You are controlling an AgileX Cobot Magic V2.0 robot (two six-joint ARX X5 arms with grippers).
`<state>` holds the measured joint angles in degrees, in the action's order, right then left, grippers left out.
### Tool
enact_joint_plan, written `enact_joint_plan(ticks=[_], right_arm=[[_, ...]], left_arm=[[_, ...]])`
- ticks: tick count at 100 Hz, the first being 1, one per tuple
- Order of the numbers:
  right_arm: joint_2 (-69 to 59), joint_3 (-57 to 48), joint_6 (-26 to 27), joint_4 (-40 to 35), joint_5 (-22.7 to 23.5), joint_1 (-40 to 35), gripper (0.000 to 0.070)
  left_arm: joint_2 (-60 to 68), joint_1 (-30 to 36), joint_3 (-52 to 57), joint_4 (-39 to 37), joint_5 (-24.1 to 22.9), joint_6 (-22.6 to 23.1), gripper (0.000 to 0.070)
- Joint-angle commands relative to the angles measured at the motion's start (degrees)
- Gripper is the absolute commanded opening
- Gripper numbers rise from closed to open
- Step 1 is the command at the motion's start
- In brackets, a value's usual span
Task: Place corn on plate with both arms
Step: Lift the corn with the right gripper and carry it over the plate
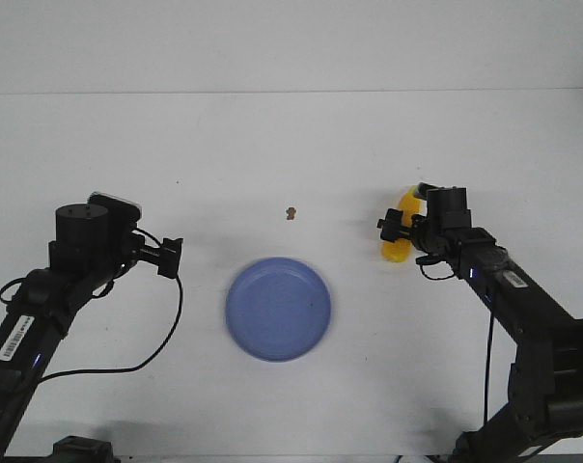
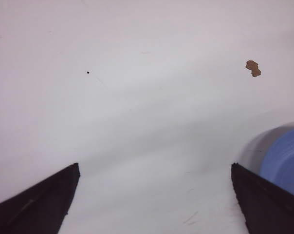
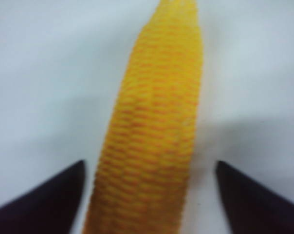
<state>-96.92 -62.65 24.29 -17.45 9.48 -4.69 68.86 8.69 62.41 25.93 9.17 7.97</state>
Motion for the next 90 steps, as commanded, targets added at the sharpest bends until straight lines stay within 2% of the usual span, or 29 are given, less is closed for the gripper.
enact_joint_plan(ticks=[1,14,33,56,76,90], right_arm=[[-1.4,-1.2,0.3,0.4,0.2,-0.5,0.0117],[-1.4,-1.2,0.3,0.3,0.5,-0.9,0.0112],[0.4,-1.2,-0.4,-0.4,6.1,-1.0,0.0113],[9.3,-1.2,-3.3,-4.4,5.5,-6.3,0.0118],[14.4,-1.2,-4.2,-9.6,4.7,-15.9,0.0118],[14.3,-1.1,-4.3,-13.3,1.2,-23.6,0.0146]], left_arm=[[0.4,0.1,0.9,-0.3,0.1,-0.1,0.0637],[0.4,0.1,0.9,-0.3,0.1,-0.1,0.0637],[0.4,0.1,0.9,-0.3,0.1,-0.2,0.0637],[0.4,0.1,0.9,-0.3,0.1,-0.7,0.0637],[0.4,0.1,0.9,-0.3,0.1,-0.7,0.0638],[0.4,0.1,0.9,-0.3,0.1,-0.7,0.0637]])
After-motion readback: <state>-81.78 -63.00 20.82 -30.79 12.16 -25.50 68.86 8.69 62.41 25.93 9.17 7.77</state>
